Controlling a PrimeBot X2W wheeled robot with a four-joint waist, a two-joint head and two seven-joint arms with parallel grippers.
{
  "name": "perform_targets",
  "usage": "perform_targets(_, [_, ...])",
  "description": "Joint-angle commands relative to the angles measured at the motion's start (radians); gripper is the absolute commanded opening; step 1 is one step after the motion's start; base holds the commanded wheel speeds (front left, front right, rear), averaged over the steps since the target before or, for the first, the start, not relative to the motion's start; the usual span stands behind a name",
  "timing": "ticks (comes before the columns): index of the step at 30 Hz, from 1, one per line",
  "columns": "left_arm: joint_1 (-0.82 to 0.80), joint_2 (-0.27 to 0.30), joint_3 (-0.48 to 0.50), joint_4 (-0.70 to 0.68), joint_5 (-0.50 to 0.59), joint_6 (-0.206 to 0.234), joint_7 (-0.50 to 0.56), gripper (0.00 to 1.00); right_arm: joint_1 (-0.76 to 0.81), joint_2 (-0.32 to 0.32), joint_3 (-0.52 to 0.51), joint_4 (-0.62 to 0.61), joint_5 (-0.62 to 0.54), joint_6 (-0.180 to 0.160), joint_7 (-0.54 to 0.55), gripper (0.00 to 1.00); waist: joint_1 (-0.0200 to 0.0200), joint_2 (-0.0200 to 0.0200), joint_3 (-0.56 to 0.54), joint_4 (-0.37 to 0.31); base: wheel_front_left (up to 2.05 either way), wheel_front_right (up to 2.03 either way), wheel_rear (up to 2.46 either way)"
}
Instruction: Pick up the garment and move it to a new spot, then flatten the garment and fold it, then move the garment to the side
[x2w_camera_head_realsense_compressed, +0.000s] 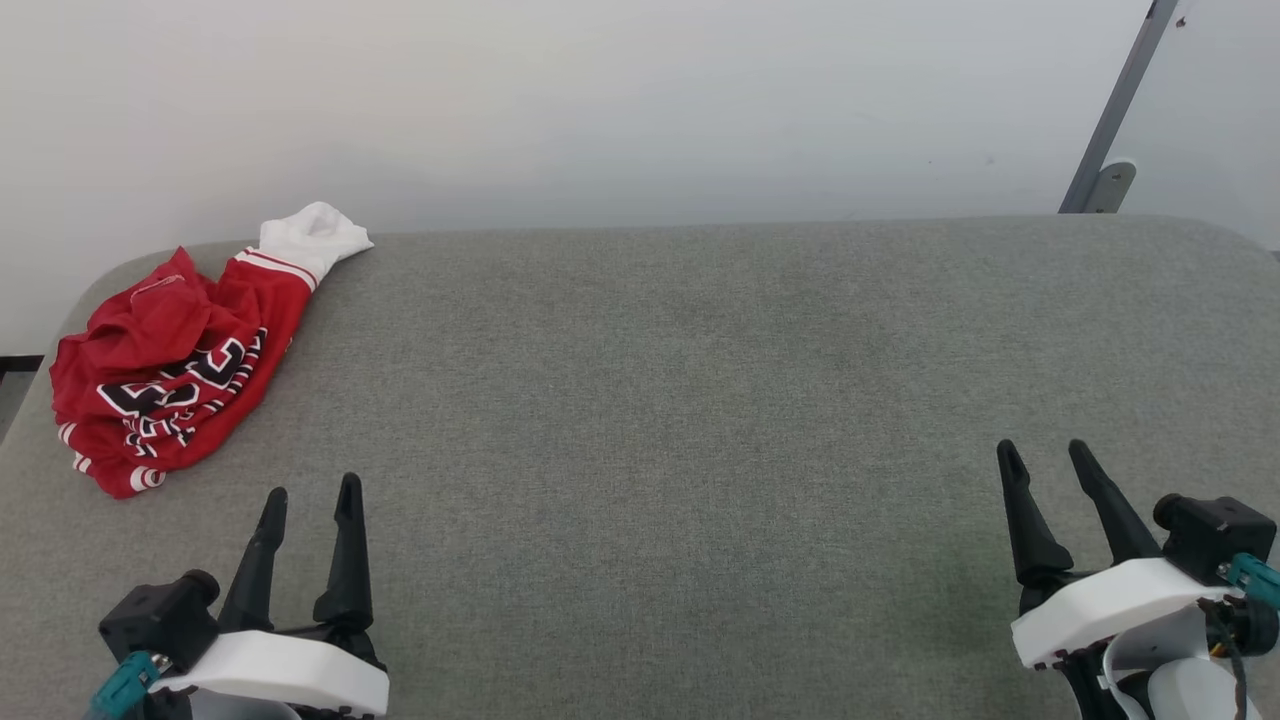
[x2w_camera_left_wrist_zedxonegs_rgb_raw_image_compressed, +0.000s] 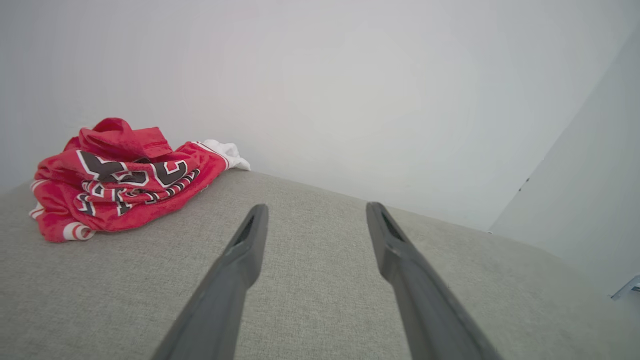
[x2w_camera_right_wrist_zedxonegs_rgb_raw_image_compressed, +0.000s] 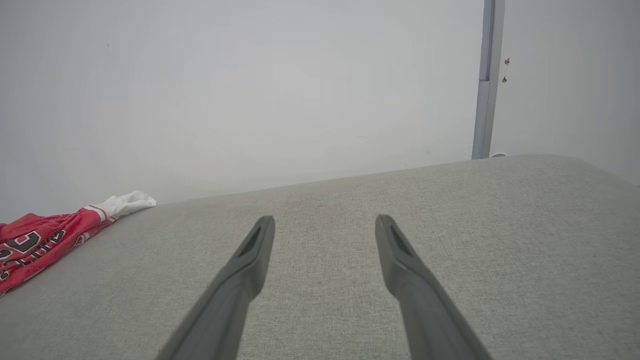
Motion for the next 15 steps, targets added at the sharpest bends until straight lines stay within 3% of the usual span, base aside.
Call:
perform_targets(1, [0.01, 0.0, 0.001, -0.007, 0.024, -0.007, -0.01, 1.0, -0.013, -0.005, 0.005, -0.004, -0.023, 0.002, -0.011, 1.0, 0.0, -0.0001, 0.0, 0.0, 0.0, 0.0, 0.0])
perform_targets(15, [0.017, -0.003, 0.001, -0.006, 0.129, -0.019, -0.037, 1.0, -0.004, -0.01, 0.013, -0.014, -0.143, 0.002, -0.042, 1.0, 0.0, -0.0001, -0.003, -0.003, 0.0, 0.0, 0.0])
